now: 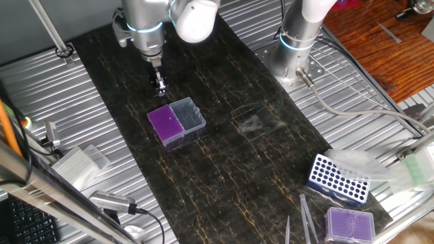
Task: Insert a small pipette tip into the holder for small pipette tips
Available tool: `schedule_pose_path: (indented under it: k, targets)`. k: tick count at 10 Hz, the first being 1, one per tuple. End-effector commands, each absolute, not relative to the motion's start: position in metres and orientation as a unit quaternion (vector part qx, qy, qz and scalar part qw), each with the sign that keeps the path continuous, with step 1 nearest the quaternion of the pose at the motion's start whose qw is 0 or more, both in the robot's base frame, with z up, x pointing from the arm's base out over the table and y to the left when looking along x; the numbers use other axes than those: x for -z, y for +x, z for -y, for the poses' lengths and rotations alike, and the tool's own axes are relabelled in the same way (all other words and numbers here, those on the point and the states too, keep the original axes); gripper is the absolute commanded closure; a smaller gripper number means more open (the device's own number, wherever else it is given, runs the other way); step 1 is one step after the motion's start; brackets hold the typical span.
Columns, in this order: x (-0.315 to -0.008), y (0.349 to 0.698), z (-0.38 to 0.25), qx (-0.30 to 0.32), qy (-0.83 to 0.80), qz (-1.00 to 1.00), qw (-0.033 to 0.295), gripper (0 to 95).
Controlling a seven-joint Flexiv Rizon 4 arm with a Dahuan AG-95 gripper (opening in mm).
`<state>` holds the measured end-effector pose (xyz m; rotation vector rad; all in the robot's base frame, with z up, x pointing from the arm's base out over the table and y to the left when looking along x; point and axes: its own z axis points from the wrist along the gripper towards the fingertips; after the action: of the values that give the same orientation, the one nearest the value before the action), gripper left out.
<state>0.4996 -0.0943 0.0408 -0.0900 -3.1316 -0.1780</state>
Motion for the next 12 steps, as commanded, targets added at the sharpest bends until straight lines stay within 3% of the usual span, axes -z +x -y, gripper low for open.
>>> schedule_pose_path:
  k: [1,12]
  targets:
    - [-0.050,0.500,0.094,0.053,-0.022,0.998,0.009,95.0]
    - [-0.075,0.512,0.073,0.019,0.187,0.982,-0.009,95.0]
